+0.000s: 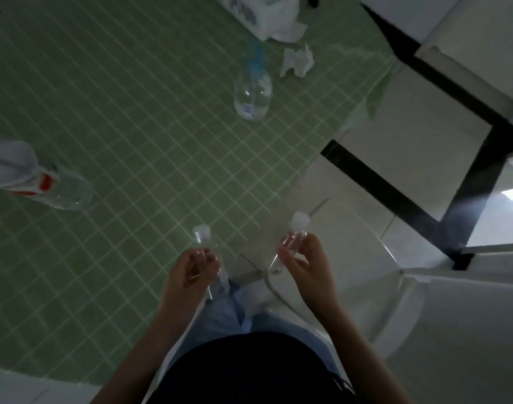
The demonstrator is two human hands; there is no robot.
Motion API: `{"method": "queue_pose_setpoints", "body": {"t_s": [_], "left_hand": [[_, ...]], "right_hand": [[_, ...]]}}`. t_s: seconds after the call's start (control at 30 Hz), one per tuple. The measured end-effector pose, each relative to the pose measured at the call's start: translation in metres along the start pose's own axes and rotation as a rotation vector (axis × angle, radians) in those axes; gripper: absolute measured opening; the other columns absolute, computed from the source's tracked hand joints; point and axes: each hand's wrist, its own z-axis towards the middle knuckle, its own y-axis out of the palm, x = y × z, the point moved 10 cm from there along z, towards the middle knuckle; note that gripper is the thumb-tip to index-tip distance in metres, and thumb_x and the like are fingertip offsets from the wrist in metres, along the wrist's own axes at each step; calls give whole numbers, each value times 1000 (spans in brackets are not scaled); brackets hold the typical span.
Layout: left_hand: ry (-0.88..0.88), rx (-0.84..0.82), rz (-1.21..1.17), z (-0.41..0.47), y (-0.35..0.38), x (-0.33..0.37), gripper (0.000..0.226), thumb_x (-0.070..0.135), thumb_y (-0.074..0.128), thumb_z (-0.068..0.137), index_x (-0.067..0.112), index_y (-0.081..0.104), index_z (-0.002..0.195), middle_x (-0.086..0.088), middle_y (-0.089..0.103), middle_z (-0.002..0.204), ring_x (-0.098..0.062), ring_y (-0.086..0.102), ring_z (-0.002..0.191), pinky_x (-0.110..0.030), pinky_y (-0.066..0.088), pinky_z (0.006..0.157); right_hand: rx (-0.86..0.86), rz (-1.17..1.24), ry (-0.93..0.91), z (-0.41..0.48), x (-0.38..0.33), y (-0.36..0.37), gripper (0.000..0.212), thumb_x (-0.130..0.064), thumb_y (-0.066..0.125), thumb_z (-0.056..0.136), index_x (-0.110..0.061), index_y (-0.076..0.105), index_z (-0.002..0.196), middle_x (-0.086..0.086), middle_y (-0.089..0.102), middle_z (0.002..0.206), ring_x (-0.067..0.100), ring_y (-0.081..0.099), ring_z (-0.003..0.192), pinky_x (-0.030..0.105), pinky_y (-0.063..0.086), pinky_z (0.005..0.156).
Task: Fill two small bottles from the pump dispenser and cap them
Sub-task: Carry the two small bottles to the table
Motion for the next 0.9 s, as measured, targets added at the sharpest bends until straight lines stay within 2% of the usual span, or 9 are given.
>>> {"method": "queue_pose_setpoints", "body": {"t_s": [0.17,0.3,0.37,0.47,0.67,0.8,0.9], "left_hand": [[27,2,37,38,-34,25,20,-2,62,83,17,58,86,16,70,74,4,63,68,-9,48,65],[30,65,30,55,-54,34,18,10,65,83,26,61,88,15,71,81,2,65,76,-16,49,72],[25,96,1,62,-58,35,19,9,65,83,27,61,88,15,72,83,2,66,79,-15,49,70],[17,137,-16,70,-60,35,21,8,65,83,29,62,87,17,72,84,3,66,79,-10,49,68],[27,244,-35,80,-61,45,20,29,67,76,47,63,84,18,71,88,4,66,80,-7,47,66],[62,360,-63,88,-55,51,25,11,65,83,36,63,89,17,72,88,3,66,82,-9,48,67],[61,477,-74,97,-41,53,19,8,65,84,26,62,90,13,72,83,5,66,78,-7,47,64]], "right_hand": [[-68,7,-13,33,-20,50,20,-9,66,86,-24,55,90,-11,65,88,-8,64,76,14,52,65],[-154,-9,-8,58,-31,76,23,-11,68,85,-30,55,90,-11,65,89,0,64,81,22,50,68],[-200,-28,-28,69,-38,83,23,-13,68,85,-32,55,92,-10,66,92,5,65,86,24,52,70],[-251,-61,-69,85,-51,93,25,-13,67,85,-33,55,92,-15,67,94,1,65,88,21,52,69],[-361,-84,-63,125,-67,108,21,-12,66,86,-28,56,94,-11,65,97,-3,63,90,16,51,70],[-468,-96,-85,158,-77,115,19,-11,67,85,-25,56,93,-12,65,96,-3,63,92,18,50,72],[-584,-114,-113,187,-81,119,19,-14,68,85,-23,59,98,-14,67,93,-3,64,90,16,51,72]]}}
